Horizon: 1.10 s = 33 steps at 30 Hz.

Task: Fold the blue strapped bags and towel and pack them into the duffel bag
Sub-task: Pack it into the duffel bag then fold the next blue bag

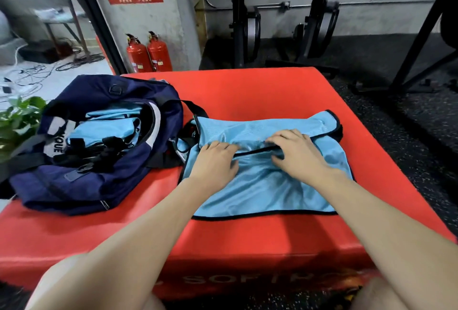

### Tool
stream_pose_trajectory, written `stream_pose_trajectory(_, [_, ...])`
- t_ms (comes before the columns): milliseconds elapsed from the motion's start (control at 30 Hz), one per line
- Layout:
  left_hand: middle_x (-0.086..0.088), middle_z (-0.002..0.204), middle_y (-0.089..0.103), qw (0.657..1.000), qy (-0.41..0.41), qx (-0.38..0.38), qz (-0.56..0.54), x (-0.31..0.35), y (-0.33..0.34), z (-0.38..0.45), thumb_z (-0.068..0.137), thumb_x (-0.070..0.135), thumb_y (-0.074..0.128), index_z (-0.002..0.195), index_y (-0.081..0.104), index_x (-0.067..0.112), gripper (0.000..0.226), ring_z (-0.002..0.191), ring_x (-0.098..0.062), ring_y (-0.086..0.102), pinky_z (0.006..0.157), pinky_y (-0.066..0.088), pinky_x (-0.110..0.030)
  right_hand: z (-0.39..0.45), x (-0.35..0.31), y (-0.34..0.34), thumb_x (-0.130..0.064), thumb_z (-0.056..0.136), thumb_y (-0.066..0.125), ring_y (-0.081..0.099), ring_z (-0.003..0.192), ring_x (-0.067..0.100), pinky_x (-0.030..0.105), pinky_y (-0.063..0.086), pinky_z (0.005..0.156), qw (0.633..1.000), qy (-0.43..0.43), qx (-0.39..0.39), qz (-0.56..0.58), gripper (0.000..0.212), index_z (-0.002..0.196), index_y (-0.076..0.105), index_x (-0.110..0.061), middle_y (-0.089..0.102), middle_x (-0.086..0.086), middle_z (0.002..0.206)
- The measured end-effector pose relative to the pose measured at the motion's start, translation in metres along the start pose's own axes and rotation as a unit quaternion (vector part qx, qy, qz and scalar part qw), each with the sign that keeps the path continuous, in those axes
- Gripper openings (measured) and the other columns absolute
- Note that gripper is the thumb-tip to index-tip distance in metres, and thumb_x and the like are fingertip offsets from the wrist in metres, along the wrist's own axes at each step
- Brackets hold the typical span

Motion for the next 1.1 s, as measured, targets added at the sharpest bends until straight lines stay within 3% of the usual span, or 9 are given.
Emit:
stream_pose_trajectory(100, [-0.003, 0.120, 0.066, 1.000, 0.002, 0.003, -0.006, -0.005, -0.004, 0.002, 0.097, 0.025, 0.056, 0.139, 0.056, 0.021, 0.042, 0.116, -0.028, 0.055, 0.098, 0.039, -0.038, 0.005, 0.012, 0.005, -0.038, 0.090, 0.065, 0.044, 0.126, 0.021, 0.039, 0.033, 0.101, 0.999, 0.035, -0.017, 0.002, 0.045, 0.134, 0.056, -0.031, 0.054, -0.007, 0.135])
stream_pose_trajectory(233, [-0.003, 0.113, 0.066, 1.000, -0.008, 0.015, -0.018, -0.012, -0.009, 0.007, 0.097, 0.019, 0.057, 0.135, 0.060, 0.020, 0.038, 0.113, -0.027, 0.054, 0.094, 0.038, -0.036, 0.012, 0.024, 0.000, -0.047, 0.090, 0.067, 0.052, 0.115, 0.022, 0.039, 0.034, 0.093, 0.998, 0.056, 0.002, 0.017, 0.033, 0.120, 0.066, -0.033, 0.063, -0.007, 0.117])
stream_pose_trajectory(367, [-0.004, 0.111, 0.068, 1.000, -0.007, 0.010, -0.022, -0.014, -0.012, 0.012, 0.096, 0.014, 0.054, 0.128, 0.065, 0.019, 0.034, 0.113, -0.029, 0.056, 0.091, 0.041, -0.039, 0.013, 0.026, -0.009, -0.027, 0.094, 0.067, 0.056, 0.109, 0.023, 0.043, 0.039, 0.096, 0.996, 0.048, 0.034, 0.065, 0.017, 0.110, 0.072, -0.030, 0.066, -0.006, 0.108])
stream_pose_trajectory(567, [-0.002, 0.102, 0.069, 0.997, -0.007, 0.045, -0.060, -0.021, -0.029, 0.014, 0.100, 0.015, 0.054, 0.121, 0.069, 0.017, 0.026, 0.108, -0.028, 0.056, 0.091, 0.046, -0.045, 0.007, 0.029, -0.007, -0.016, 0.091, 0.055, 0.050, 0.115, 0.022, 0.039, 0.030, 0.092, 0.994, 0.058, -0.025, -0.086, 0.041, 0.127, 0.063, -0.035, 0.062, -0.008, 0.124])
stream_pose_trajectory(700, [0.005, 0.099, 0.068, 0.991, -0.029, 0.060, -0.116, -0.029, -0.031, 0.010, 0.100, 0.023, 0.056, 0.122, 0.067, 0.020, 0.024, 0.108, -0.021, 0.056, 0.096, 0.045, -0.046, 0.001, 0.031, -0.027, -0.025, 0.096, 0.058, 0.062, 0.104, 0.024, 0.043, 0.040, 0.098, 0.994, 0.063, 0.089, 0.011, 0.019, 0.108, 0.072, -0.026, 0.072, -0.003, 0.105])
stream_pose_trajectory(800, [0.005, 0.110, 0.068, 0.991, -0.021, 0.072, -0.107, -0.018, -0.030, 0.004, 0.097, 0.037, 0.061, 0.124, 0.066, 0.022, 0.031, 0.113, -0.021, 0.057, 0.099, 0.045, -0.044, -0.004, 0.024, -0.041, -0.027, 0.095, 0.065, 0.065, 0.091, 0.020, 0.047, 0.048, 0.092, 0.985, 0.026, 0.153, 0.075, 0.012, 0.101, 0.074, -0.022, 0.073, -0.005, 0.091])
stream_pose_trajectory(967, [0.003, 0.110, 0.069, 0.989, 0.017, 0.133, -0.068, 0.037, -0.035, 0.008, 0.089, 0.047, 0.068, 0.120, 0.068, 0.022, 0.040, 0.107, -0.024, 0.059, 0.093, 0.044, -0.042, -0.013, 0.006, -0.051, -0.029, 0.096, 0.066, 0.062, 0.085, 0.015, 0.043, 0.046, 0.087, 0.980, -0.021, 0.176, 0.093, 0.012, 0.100, 0.075, -0.023, 0.071, -0.010, 0.088])
stream_pose_trajectory(1100, [0.003, 0.103, 0.071, 0.982, 0.051, 0.176, -0.040, 0.071, -0.040, 0.015, 0.083, 0.038, 0.062, 0.117, 0.067, 0.018, 0.039, 0.098, -0.025, 0.062, 0.081, 0.047, -0.042, -0.023, -0.003, -0.048, -0.031, 0.095, 0.062, 0.063, 0.087, 0.016, 0.039, 0.047, 0.083, 0.980, -0.048, 0.158, 0.109, 0.018, 0.104, 0.074, -0.022, 0.071, -0.009, 0.091])
Point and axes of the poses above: each hand's wrist, its own z-axis towards the middle knuckle, its own y-axis out of the palm, x = y × z, the point moved 8 cm from there along z, towards the middle knuckle
